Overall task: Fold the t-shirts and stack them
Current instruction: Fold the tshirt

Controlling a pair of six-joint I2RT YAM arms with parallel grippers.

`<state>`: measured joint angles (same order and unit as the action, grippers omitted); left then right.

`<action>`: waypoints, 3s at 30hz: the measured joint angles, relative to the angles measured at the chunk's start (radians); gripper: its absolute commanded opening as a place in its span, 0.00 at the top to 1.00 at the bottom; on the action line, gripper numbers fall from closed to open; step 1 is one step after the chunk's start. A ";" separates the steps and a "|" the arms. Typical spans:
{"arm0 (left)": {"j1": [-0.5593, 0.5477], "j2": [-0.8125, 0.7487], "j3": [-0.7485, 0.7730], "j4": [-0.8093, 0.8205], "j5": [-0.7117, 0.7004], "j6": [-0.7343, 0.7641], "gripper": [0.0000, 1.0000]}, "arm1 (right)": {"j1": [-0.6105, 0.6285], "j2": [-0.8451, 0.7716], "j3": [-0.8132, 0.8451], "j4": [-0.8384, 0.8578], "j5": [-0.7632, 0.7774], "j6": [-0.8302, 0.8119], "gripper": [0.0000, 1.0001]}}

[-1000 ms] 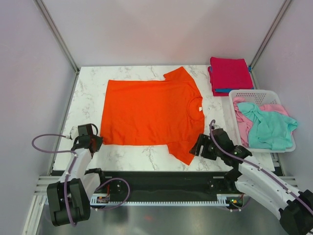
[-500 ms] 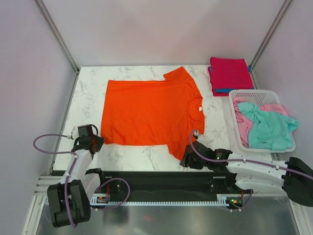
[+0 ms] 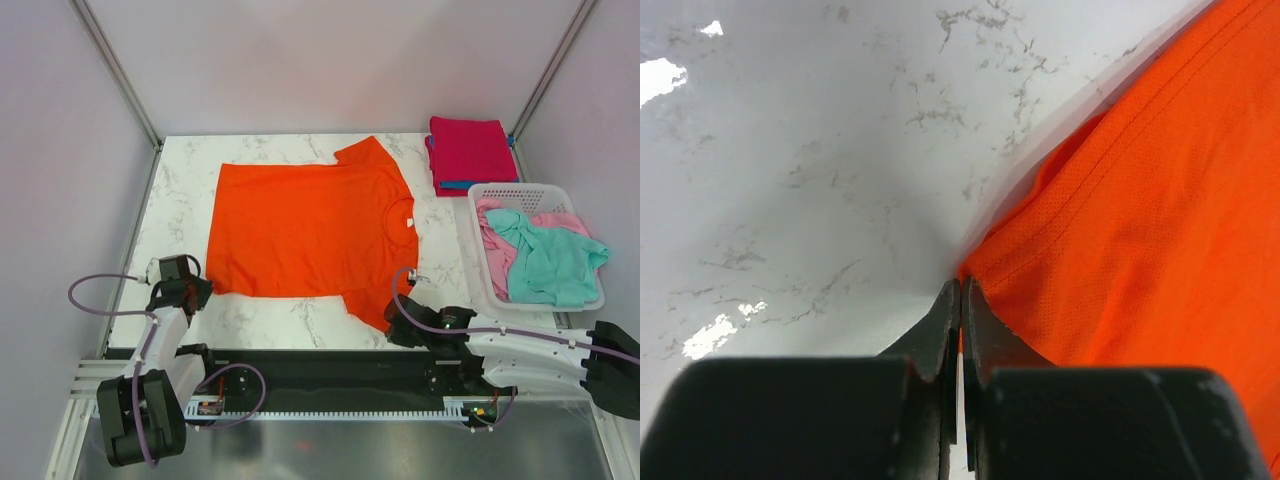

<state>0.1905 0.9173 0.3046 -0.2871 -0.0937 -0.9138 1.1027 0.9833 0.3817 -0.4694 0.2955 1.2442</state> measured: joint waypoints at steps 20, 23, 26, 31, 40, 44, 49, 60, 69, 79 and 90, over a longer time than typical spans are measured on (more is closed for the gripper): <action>0.005 -0.076 0.296 -0.205 0.205 0.130 0.98 | -0.084 0.036 0.526 -0.389 0.320 -0.101 1.00; 0.005 0.013 0.356 -0.211 0.232 0.181 0.98 | -0.190 0.114 0.607 -0.366 0.322 -0.206 1.00; 0.005 0.101 0.409 -0.217 0.251 0.220 0.98 | -0.294 0.184 0.669 -0.323 0.303 -0.311 1.00; 0.005 0.235 0.503 -0.228 0.255 0.265 0.98 | -0.407 0.316 0.784 -0.266 0.257 -0.453 1.00; 0.005 0.476 0.680 -0.229 0.254 0.312 0.98 | -0.542 0.507 0.922 -0.182 0.167 -0.613 1.00; 0.005 0.565 0.728 -0.227 0.253 0.317 0.98 | -0.591 0.565 0.949 -0.166 0.131 -0.651 1.00; 0.005 0.659 0.781 -0.235 0.254 0.317 0.98 | -0.641 0.644 0.990 -0.140 0.089 -0.694 1.00; 0.005 0.866 0.948 -0.254 0.254 0.317 0.97 | -0.701 0.855 1.129 -0.092 0.016 -0.763 1.00; 0.006 1.055 1.152 -0.328 0.307 0.339 0.35 | -0.765 1.141 1.450 -0.075 -0.024 -0.866 0.17; 0.023 0.821 0.991 -0.347 0.305 0.375 0.19 | -0.818 0.718 0.983 -0.003 -0.119 -0.822 0.11; 0.090 0.512 0.508 -0.190 0.306 0.290 0.24 | -0.811 0.352 0.374 0.173 -0.373 -0.701 0.12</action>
<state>0.2802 1.4288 0.8127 -0.4767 0.2123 -0.6243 0.2913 1.3357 0.7555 -0.2962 -0.0776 0.5434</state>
